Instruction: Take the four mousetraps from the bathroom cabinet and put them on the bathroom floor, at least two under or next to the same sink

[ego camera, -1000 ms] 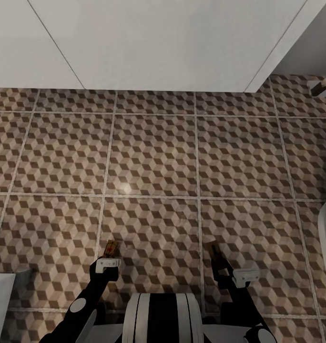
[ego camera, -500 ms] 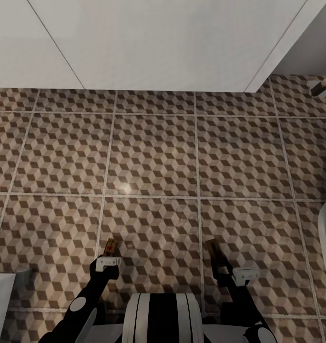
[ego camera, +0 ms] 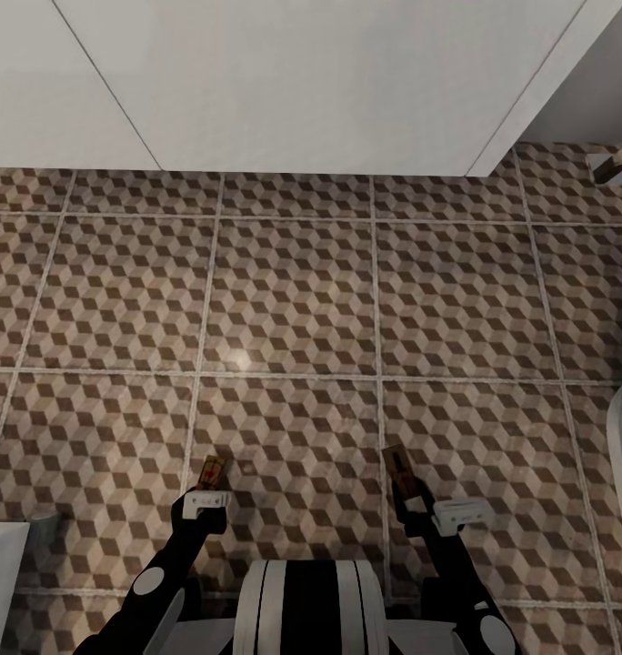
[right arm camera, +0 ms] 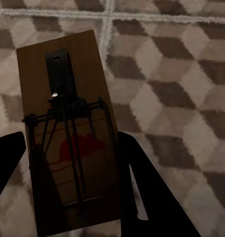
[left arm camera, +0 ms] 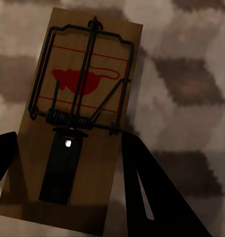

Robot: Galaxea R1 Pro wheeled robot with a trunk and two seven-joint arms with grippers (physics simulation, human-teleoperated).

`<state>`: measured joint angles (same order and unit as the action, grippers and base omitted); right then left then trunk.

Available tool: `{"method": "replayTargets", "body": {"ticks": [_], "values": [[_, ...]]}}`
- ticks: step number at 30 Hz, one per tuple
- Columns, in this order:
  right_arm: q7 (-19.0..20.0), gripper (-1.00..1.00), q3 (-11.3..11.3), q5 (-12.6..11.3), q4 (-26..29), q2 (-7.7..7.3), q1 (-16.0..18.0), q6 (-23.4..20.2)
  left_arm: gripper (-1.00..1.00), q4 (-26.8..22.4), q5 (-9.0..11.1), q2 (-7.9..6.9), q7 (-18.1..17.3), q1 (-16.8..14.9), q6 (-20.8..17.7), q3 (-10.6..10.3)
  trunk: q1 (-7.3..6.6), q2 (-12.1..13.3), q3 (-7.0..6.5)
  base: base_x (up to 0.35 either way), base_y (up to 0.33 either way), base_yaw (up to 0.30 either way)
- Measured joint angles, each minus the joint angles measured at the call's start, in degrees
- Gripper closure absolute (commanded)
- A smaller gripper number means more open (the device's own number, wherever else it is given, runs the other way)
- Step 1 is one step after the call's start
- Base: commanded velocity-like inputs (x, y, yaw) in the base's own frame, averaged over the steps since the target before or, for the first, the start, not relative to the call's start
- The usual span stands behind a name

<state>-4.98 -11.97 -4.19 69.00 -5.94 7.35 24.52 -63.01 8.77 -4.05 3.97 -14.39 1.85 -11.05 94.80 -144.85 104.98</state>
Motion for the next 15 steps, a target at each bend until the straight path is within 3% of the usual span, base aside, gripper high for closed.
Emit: {"method": "replayTargets", "body": {"ticks": [15], "values": [[0.0, 1.00, 0.0, 0.7, 0.0, 0.13, 0.0, 0.1, 1.00, 0.0, 0.0, -0.02, 0.1, 0.0, -0.1, 0.2, 0.26, -0.1, 0.00, 0.000, 0.000, 0.000]]}}
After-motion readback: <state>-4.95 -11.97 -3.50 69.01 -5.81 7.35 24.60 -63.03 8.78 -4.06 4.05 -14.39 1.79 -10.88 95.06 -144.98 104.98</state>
